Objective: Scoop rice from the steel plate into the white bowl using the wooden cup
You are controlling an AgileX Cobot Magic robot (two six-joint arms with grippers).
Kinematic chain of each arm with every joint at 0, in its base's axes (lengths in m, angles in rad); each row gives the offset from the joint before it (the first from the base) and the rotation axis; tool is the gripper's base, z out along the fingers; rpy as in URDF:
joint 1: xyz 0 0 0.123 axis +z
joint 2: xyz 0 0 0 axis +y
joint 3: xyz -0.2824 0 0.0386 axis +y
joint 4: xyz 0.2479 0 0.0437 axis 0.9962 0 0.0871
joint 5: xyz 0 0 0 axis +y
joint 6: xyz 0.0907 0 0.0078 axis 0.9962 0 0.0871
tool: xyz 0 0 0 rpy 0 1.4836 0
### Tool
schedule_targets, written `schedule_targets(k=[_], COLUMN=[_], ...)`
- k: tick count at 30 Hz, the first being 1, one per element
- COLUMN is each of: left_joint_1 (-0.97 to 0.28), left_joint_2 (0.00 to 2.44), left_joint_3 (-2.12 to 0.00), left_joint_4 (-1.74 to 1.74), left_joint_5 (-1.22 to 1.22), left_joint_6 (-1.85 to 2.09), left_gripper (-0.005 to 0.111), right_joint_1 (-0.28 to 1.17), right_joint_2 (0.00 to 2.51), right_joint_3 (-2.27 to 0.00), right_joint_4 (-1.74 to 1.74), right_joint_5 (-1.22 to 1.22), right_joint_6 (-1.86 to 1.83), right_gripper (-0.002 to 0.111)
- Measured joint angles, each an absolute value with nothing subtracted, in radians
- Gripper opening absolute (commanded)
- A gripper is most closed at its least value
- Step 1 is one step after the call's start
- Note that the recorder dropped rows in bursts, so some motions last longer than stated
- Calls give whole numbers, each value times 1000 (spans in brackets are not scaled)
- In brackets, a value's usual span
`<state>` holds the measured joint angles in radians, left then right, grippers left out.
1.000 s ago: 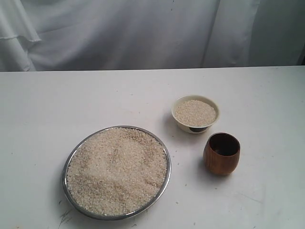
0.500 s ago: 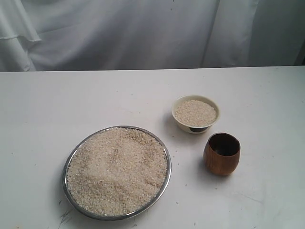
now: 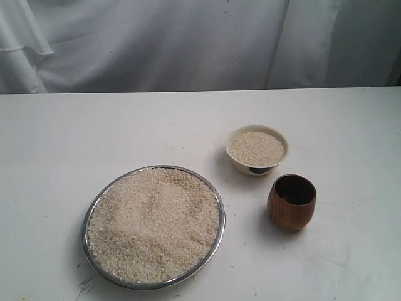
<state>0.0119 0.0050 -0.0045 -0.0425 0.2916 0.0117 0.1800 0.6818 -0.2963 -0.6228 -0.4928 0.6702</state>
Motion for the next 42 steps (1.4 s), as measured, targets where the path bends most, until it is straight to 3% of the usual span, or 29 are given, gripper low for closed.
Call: schedule_targets(k=[6,8,19,28,42], left_joint_1=[12,12,12,12,12], left_joint_2=[5,5,5,5,5], left_joint_3=[-5,-5,-5,-5,-5], left_joint_4=[-42,-42,-42,-42,-42], left_joint_5=[292,292,292,292,292], left_joint_6=[12,12,12,12,12], left_gripper=[0,0,0,0,0], right_joint_1=[180,180,180,143,140], right_joint_2=[954,1032,1292,1448,1687], right_joint_3=[-343,-343,-332,-100,-84], right_joint_4=[-716,-738,-953,-639,-542], right_joint_5=[-621,-646,-850,-1147,-1203], right_joint_6=[813,770,500,151,7], right_gripper=[94,106,105,105,105])
